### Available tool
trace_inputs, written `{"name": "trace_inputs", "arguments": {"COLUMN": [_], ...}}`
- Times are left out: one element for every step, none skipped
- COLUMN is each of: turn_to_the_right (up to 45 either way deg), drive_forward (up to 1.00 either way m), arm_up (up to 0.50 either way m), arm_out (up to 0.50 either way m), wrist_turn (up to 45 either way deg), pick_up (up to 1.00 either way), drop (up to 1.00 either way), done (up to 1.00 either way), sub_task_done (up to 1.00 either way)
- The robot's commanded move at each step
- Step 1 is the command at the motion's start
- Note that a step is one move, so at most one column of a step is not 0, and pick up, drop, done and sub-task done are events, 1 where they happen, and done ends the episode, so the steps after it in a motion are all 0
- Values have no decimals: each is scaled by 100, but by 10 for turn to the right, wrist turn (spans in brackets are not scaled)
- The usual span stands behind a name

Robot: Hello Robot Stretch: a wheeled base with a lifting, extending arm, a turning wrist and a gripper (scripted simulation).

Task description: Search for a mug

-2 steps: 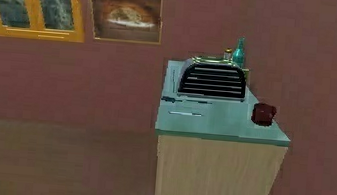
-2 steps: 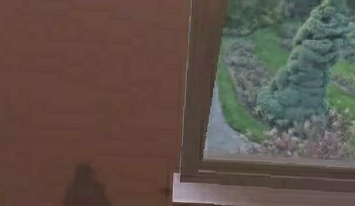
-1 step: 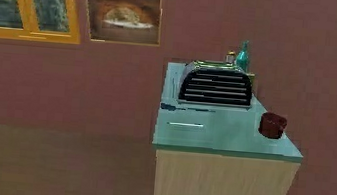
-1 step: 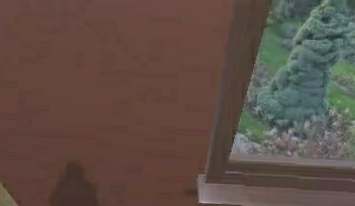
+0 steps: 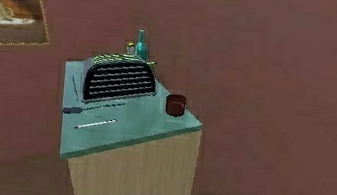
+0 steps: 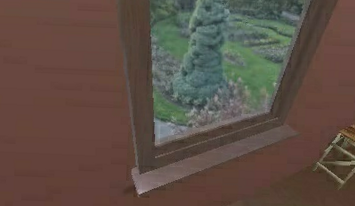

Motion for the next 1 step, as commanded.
{"name": "trace_inputs", "arguments": {"turn_to_the_right": [0], "drive_forward": [0], "arm_up": [0], "arm_out": [0], "wrist_turn": [0], "pick_up": [0], "drop": [0], "done": [100], "sub_task_done": [0]}}
